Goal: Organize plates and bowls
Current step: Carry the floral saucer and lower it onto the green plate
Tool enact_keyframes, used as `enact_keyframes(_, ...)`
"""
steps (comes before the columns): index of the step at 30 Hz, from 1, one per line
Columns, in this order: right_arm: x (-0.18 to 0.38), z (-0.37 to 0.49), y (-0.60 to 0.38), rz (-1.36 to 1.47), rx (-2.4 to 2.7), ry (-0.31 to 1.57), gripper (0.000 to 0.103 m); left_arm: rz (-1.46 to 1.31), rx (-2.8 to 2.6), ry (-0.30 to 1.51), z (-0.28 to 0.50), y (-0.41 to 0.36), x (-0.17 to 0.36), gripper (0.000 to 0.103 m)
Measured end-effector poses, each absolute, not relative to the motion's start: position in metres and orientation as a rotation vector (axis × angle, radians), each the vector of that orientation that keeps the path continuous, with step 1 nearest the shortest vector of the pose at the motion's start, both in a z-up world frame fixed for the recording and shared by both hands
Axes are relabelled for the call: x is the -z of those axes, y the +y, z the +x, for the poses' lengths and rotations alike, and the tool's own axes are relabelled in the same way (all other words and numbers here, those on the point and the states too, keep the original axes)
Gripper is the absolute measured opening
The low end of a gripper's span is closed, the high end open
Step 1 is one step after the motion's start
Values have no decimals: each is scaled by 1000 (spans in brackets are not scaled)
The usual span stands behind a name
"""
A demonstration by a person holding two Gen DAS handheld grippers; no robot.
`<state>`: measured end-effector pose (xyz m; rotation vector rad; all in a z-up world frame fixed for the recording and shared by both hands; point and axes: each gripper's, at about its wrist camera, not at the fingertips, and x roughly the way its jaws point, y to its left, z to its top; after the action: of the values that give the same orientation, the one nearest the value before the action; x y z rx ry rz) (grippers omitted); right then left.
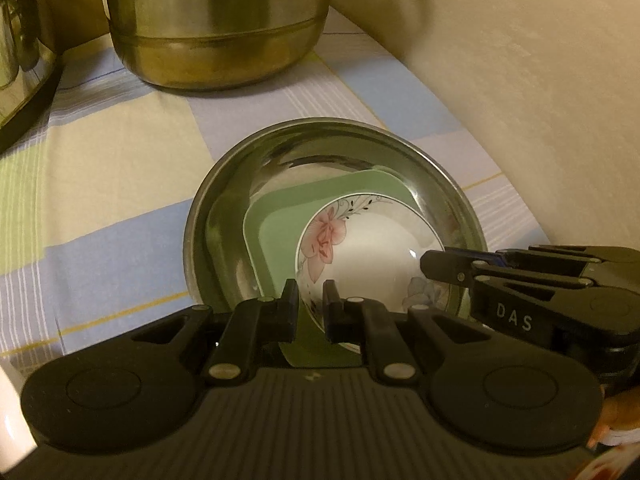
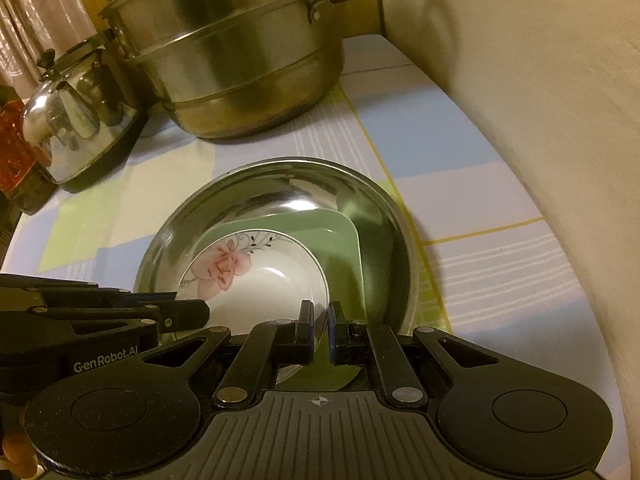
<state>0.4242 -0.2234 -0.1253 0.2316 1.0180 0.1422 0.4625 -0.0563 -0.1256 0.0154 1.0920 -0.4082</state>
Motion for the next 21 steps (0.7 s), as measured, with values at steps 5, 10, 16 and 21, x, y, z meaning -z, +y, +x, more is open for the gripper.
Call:
enact_keyframes(5, 133, 431, -222, 226, -137, 1030, 7, 18, 400, 1097, 466, -57, 130, 11)
enact_keyframes(10, 137, 433, -223, 229, -131, 1038, 7, 11, 399, 1101, 469, -58, 132, 11)
enact_keyframes(16, 138, 437, -222, 234, -125, 1040, 7, 15, 394, 1102, 471, -58, 134, 11)
enact_keyframes(21, 138, 437, -222, 233, -126, 1037, 7, 16, 387, 1106, 473, -59, 138, 11)
